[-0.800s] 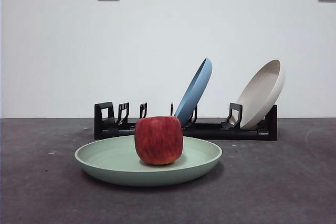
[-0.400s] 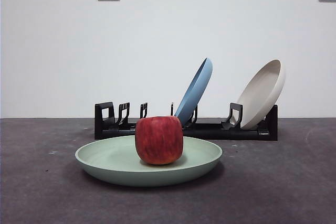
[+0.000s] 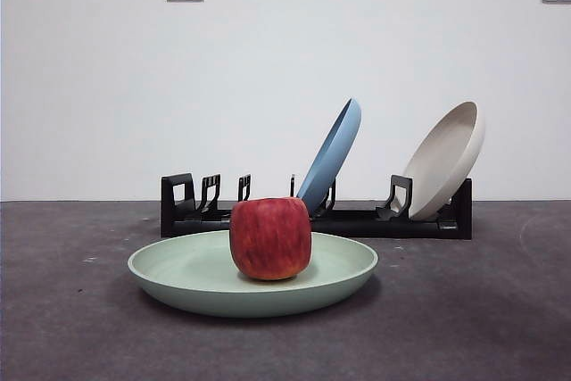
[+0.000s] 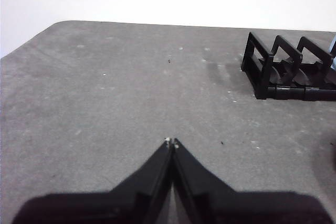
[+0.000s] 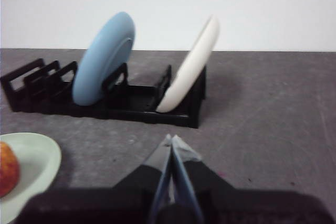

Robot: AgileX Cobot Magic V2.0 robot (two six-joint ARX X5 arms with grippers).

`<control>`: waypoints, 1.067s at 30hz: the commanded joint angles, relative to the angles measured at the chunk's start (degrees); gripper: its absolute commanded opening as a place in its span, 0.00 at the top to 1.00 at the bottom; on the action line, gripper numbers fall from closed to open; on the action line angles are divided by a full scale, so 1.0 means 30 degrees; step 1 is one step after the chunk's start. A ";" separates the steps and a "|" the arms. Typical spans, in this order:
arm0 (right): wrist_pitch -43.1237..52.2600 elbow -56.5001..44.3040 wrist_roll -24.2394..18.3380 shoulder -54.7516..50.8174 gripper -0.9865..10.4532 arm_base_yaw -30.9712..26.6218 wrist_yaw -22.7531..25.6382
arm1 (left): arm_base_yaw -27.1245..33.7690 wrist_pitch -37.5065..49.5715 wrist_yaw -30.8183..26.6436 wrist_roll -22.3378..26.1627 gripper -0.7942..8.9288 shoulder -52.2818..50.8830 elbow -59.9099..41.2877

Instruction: Take the green plate from the plate rack,put the plate on the table,take the apple from the table,put the apple in the plate

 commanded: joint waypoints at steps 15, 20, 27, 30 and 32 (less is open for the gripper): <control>-0.0583 -0.2229 0.1923 -0.1239 0.91 0.0525 0.1362 | 0.0036 0.0044 0.0007 -0.0117 0.92 -0.0051 -0.0248; -0.0539 -0.2229 0.2535 -0.1239 0.91 0.0517 0.1384 | 0.0036 0.0044 0.0007 -0.0117 0.92 -0.0051 -0.0248; -0.0539 -0.2229 0.2535 -0.1239 0.91 0.0510 0.1384 | 0.0036 0.0044 0.0007 -0.0117 0.92 -0.0051 -0.0248; -0.0539 -0.2222 0.2535 -0.1239 0.91 0.0510 0.1384 | 0.0036 0.0044 0.0000 -0.0117 0.92 -0.0051 -0.0248; -0.0539 -0.2222 0.2535 -0.1239 0.91 0.0510 0.1384 | 0.0036 0.0044 0.0007 -0.0117 0.92 -0.0051 -0.0248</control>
